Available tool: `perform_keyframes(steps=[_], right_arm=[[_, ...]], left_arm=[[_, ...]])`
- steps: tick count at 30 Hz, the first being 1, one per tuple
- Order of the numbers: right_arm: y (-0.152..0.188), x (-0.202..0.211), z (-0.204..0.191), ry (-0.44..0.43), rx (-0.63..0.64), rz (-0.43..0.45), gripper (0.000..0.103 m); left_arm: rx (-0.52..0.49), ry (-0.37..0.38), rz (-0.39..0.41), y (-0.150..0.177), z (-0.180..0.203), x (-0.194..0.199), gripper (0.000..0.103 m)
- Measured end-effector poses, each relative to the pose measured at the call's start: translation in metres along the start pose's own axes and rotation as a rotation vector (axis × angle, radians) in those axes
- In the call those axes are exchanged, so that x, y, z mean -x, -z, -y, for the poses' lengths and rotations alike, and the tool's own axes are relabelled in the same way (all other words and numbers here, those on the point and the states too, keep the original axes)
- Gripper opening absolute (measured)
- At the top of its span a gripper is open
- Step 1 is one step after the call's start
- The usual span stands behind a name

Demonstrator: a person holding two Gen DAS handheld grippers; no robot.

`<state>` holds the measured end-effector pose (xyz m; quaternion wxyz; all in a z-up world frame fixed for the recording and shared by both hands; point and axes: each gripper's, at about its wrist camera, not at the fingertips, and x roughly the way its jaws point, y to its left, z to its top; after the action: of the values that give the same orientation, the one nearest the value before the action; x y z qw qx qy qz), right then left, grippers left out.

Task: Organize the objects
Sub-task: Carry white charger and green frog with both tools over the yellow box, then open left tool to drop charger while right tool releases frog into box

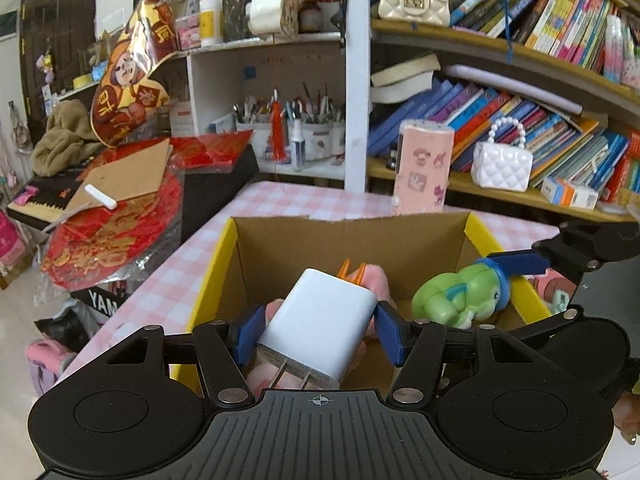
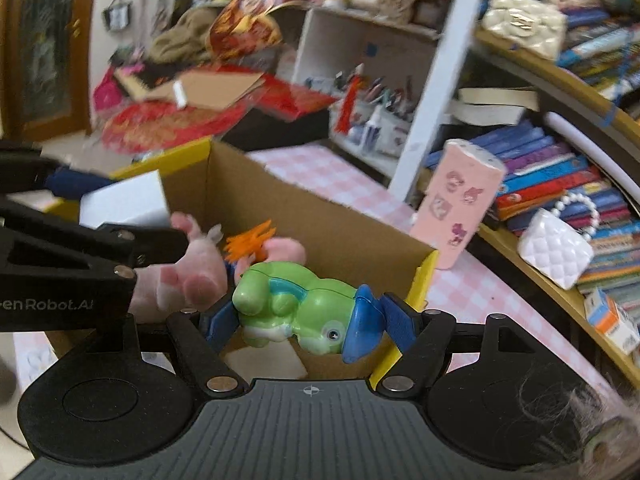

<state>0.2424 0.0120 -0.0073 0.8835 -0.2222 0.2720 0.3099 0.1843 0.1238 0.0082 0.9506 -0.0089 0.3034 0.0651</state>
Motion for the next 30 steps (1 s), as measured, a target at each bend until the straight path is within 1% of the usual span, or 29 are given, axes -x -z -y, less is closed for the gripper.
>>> perform_keyframes(steps=[3,7,11,17,18,20,23,27,30], right_arm=[[0.000,-0.005,-0.002,-0.025,0.030,-0.024,0.073],[-0.002,-0.009,-0.004,-0.037,0.056,-0.055,0.073],[-0.003,-0.013,-0.003,-0.037,0.049,-0.079,0.073],[-0.004,-0.014,-0.002,-0.027,0.032,-0.086,0.074],[-0.004,-0.014,-0.002,-0.024,0.033,-0.086,0.075],[-0.004,-0.012,-0.002,-0.015,0.028,-0.083,0.077],[-0.002,-0.007,-0.004,0.019,0.021,-0.063,0.084],[0.000,0.007,-0.008,0.050,0.011,-0.021,0.084],[0.001,0.020,-0.012,0.075,0.006,0.019,0.084]], left_arm=[[-0.003,-0.001,-0.026,0.002,0.001,-0.008,0.059],[-0.004,-0.004,-0.044,0.004,0.001,-0.014,0.060],[0.001,-0.007,-0.050,0.005,-0.001,-0.017,0.060],[0.011,-0.001,-0.043,0.005,-0.003,-0.014,0.061],[0.011,-0.001,-0.033,0.004,-0.003,-0.012,0.062],[0.007,-0.005,-0.004,0.003,-0.002,-0.006,0.067],[0.003,-0.007,0.047,-0.002,-0.003,0.007,0.070],[0.017,-0.017,0.107,-0.005,-0.008,0.027,0.075],[0.037,-0.020,0.133,-0.006,-0.012,0.040,0.076]])
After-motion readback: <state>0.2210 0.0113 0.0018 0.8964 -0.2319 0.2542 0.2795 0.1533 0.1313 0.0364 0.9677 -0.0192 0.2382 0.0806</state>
